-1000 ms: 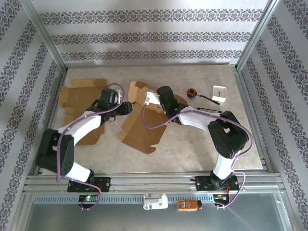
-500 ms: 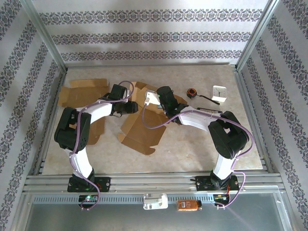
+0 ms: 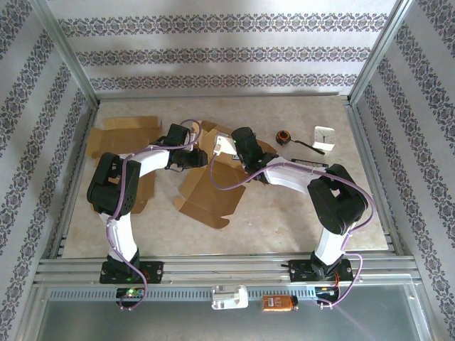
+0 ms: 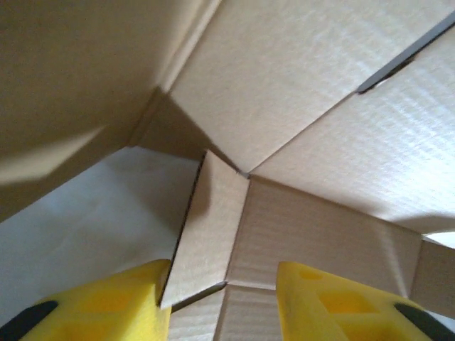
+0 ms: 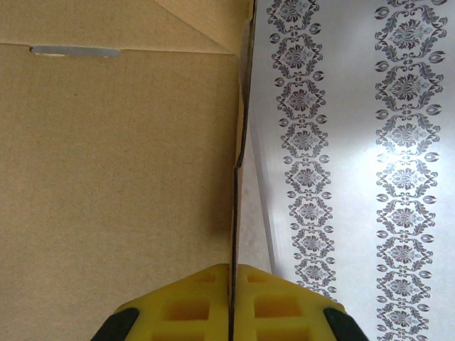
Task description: Fold the paper box
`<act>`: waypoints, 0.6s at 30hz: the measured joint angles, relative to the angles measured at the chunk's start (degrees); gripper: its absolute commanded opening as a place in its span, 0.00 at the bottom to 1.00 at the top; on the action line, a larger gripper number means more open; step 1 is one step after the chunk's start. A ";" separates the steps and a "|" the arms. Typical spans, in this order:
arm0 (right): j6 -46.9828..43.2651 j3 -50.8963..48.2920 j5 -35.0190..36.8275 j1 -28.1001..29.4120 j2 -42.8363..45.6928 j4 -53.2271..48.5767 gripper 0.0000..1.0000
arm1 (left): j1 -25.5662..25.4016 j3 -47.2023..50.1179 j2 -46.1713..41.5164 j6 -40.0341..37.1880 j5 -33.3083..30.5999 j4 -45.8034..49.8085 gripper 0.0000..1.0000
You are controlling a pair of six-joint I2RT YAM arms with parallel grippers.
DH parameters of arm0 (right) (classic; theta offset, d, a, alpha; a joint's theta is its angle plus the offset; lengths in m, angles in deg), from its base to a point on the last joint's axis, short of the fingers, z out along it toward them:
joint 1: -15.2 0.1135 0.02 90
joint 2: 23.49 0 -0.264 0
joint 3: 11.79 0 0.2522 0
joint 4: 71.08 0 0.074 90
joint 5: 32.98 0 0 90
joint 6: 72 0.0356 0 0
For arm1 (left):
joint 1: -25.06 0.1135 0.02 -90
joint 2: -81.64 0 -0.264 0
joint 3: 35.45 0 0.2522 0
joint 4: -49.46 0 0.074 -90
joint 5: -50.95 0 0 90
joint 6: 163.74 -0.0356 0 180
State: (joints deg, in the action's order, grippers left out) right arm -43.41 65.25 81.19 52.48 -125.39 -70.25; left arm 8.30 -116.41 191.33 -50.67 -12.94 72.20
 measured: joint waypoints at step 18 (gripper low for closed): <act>0.00 0.48 0.46 0.09 0.00 -0.22 0.06 | -6.12 -1.07 0.17 -3.80 3.39 -2.10 0.38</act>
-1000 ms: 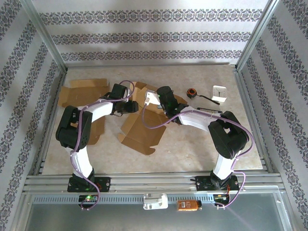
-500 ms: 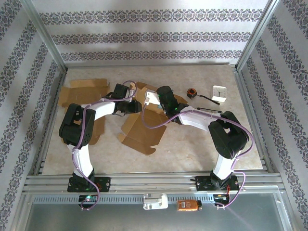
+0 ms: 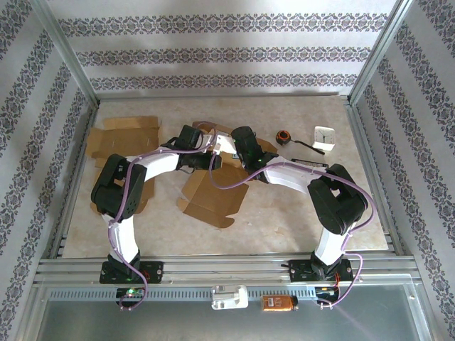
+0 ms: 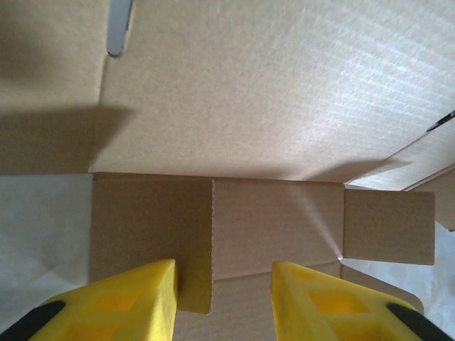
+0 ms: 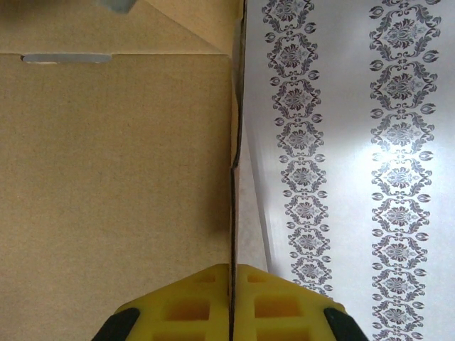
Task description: Fold the paper box
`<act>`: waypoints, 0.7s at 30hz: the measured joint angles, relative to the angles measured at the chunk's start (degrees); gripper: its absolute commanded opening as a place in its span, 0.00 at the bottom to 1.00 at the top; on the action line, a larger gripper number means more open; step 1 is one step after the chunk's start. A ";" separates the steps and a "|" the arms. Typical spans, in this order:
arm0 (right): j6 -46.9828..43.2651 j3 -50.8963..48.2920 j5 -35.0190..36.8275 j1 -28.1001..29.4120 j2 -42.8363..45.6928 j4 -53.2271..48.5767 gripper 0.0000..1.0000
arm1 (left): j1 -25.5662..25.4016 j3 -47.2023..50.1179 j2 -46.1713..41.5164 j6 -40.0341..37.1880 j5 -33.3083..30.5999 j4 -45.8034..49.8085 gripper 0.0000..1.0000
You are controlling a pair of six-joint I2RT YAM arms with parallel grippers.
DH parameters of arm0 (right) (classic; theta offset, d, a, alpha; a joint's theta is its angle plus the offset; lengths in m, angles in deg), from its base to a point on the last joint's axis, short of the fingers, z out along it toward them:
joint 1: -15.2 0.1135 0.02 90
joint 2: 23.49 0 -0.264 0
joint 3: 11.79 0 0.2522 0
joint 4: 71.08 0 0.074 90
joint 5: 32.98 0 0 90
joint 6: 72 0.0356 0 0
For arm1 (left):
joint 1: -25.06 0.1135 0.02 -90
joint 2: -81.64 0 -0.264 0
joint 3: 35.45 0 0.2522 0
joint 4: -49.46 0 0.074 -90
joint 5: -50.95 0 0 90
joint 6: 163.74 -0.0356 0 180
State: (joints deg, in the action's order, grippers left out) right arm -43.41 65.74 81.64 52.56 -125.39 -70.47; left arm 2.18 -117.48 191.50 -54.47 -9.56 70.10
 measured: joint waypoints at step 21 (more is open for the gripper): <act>0.17 -0.74 0.00 0.00 1.49 -0.20 0.06 | 11.45 -2.23 -14.12 -4.33 -1.22 0.22 0.58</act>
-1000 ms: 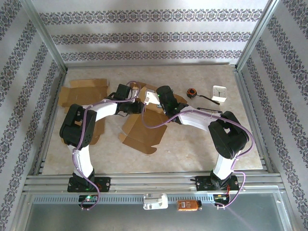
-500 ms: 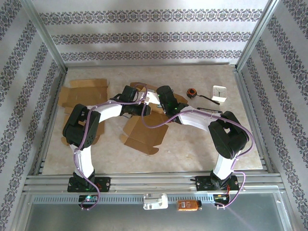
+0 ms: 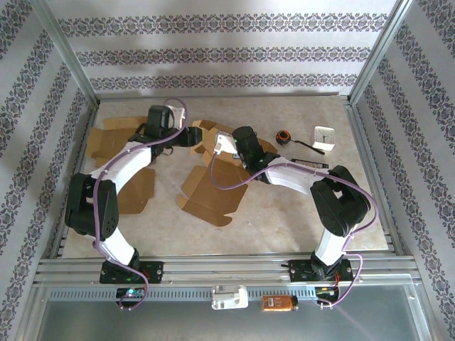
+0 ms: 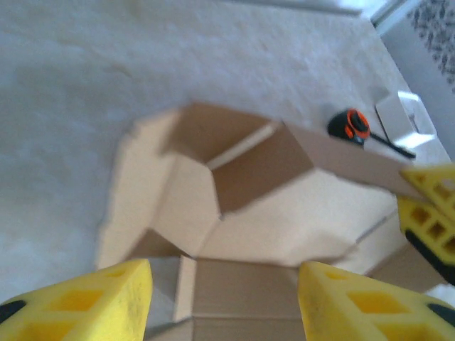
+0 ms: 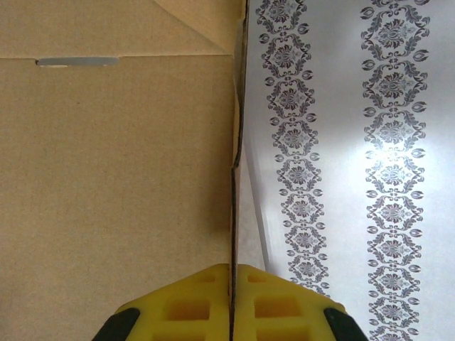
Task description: Fold the paper box
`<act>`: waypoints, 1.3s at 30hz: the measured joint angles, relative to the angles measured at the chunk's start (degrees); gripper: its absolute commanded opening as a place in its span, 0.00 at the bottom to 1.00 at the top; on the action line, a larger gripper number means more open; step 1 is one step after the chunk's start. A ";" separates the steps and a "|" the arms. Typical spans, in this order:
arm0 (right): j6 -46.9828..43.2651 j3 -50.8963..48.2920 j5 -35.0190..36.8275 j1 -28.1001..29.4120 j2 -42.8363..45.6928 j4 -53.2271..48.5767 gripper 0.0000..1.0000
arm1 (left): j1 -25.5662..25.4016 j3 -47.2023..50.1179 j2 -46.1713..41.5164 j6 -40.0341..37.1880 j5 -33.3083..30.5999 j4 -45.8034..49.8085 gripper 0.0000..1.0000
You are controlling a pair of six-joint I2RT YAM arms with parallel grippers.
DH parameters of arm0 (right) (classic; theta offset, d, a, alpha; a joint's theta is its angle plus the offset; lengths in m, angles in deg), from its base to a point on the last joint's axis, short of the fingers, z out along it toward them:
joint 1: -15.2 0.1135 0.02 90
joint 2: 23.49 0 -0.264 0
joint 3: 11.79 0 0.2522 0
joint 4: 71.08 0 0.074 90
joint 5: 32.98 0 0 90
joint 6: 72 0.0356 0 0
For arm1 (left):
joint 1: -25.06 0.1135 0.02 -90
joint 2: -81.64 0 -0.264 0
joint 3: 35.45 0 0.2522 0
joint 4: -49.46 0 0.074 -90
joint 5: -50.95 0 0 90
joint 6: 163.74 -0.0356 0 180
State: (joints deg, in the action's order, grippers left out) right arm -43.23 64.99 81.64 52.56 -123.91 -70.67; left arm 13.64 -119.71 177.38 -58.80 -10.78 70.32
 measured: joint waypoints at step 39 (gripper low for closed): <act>40.50 11.85 -21.29 -3.87 16.70 -28.57 0.83 | 1.60 -13.88 19.10 -28.02 8.31 5.77 0.00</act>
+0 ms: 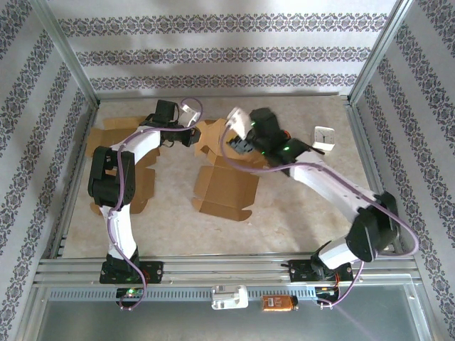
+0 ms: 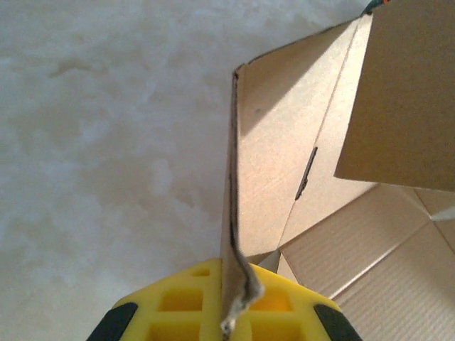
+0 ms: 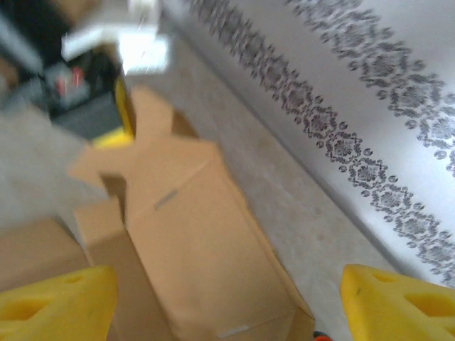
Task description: Fold the paper box
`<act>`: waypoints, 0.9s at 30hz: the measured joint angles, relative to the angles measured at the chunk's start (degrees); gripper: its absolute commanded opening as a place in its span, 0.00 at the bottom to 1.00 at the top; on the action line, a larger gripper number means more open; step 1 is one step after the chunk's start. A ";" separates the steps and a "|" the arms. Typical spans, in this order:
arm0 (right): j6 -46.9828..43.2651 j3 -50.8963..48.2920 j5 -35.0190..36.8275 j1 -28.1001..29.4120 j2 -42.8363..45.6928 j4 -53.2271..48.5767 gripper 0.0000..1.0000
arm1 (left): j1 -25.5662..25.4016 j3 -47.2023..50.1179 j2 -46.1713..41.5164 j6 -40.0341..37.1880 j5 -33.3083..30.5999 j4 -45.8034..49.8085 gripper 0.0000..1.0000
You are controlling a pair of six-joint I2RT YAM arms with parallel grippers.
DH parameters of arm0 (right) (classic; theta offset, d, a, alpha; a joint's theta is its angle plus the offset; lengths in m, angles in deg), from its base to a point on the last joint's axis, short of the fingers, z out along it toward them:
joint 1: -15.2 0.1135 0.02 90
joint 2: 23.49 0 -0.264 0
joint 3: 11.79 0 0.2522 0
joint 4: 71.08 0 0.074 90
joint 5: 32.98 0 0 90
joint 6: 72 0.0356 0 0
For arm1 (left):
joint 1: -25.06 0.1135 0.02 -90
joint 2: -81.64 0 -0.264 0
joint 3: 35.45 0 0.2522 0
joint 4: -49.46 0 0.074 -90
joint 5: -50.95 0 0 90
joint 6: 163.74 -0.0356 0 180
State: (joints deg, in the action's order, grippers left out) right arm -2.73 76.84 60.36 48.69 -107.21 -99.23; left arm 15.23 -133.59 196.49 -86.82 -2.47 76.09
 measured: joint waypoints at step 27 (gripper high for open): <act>33.07 18.80 -55.08 -27.17 -25.75 -20.24 0.68 | -2.95 5.79 -5.79 -13.77 0.02 -7.96 0.00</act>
State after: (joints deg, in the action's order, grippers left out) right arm 30.34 95.64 5.28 21.53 -132.96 -119.47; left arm 12.28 -127.80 190.70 -100.59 -2.45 68.13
